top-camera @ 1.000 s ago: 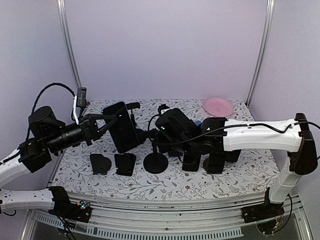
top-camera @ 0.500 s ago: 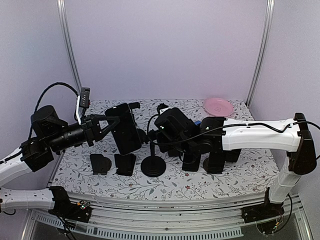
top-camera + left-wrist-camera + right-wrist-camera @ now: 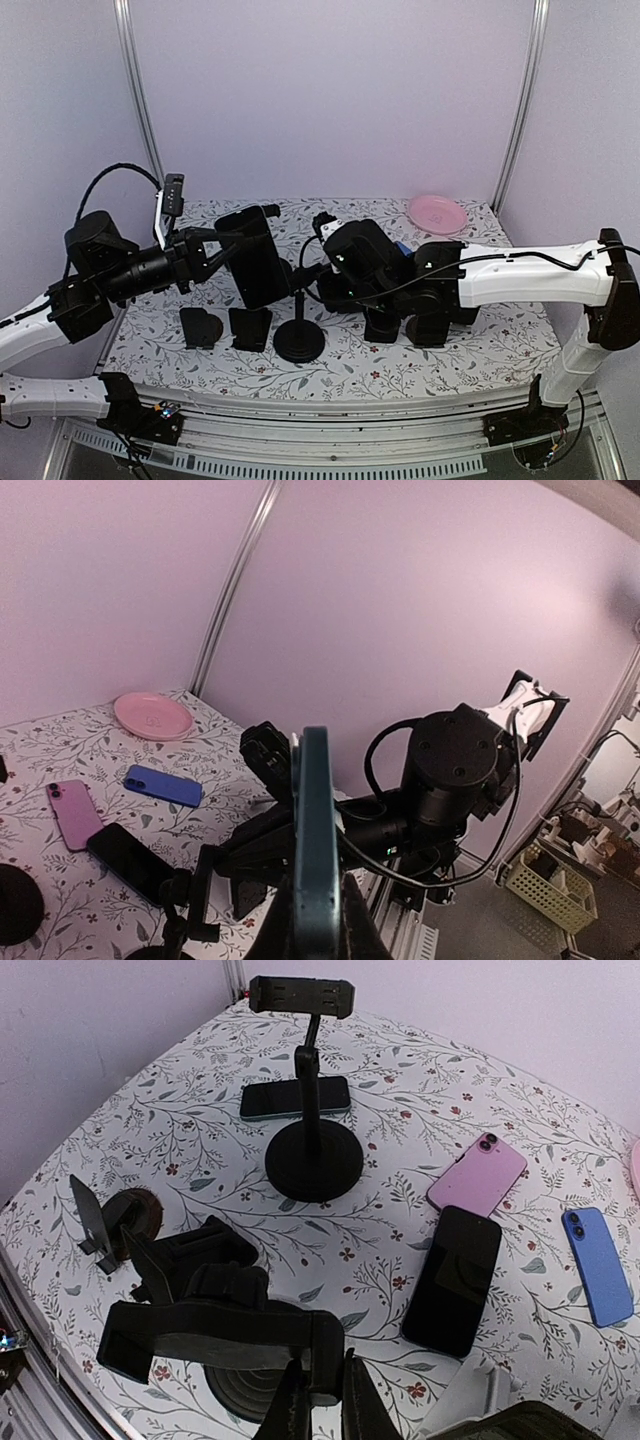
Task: Place the phone on the phone stand
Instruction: Pick up the phone stand at the center of the board, then install the phone on the phone stand.
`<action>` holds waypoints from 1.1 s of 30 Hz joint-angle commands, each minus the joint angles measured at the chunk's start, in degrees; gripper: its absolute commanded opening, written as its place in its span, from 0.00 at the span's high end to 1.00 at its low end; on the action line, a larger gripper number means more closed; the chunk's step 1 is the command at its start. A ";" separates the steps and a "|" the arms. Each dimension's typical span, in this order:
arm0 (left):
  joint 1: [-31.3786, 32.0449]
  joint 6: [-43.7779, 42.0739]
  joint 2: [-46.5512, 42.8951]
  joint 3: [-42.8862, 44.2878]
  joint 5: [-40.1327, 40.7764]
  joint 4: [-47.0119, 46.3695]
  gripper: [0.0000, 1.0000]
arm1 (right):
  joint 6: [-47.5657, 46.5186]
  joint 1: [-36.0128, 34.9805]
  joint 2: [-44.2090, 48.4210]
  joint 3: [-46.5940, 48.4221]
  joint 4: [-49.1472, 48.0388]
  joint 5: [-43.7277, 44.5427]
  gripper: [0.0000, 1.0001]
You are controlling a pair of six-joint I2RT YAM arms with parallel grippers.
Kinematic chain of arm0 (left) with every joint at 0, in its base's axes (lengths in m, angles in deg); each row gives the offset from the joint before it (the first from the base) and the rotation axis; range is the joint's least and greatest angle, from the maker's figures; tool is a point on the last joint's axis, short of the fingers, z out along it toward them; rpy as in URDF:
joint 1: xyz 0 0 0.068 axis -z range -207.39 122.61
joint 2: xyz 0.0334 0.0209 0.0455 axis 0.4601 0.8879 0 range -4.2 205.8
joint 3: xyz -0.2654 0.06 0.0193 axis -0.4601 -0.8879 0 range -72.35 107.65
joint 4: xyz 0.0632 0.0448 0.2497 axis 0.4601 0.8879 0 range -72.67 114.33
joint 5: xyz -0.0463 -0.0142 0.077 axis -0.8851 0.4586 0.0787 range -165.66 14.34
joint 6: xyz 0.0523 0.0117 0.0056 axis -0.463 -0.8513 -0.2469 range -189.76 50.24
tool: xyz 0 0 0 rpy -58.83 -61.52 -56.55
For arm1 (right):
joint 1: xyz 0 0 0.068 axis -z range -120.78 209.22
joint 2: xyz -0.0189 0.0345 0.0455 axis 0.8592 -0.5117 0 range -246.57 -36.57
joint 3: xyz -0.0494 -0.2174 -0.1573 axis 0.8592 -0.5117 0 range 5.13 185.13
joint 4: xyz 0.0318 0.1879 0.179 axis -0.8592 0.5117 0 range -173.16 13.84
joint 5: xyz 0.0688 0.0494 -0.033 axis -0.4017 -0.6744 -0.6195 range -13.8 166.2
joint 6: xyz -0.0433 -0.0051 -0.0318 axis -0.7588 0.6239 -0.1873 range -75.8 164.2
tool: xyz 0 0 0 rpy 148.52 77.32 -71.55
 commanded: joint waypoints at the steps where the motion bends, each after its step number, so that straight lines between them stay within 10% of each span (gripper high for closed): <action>1: -0.85 -0.89 0.61 -0.54 -1.62 -5.76 1.00 | -1.14 -0.54 4.56 -2.35 -8.15 -5.53 0.97; 33: -0.36 2.60 12.19 -6.83 -19.83 -36.30 1.00 | -3.26 -0.93 11.01 -8.85 -21.68 -26.07 0.98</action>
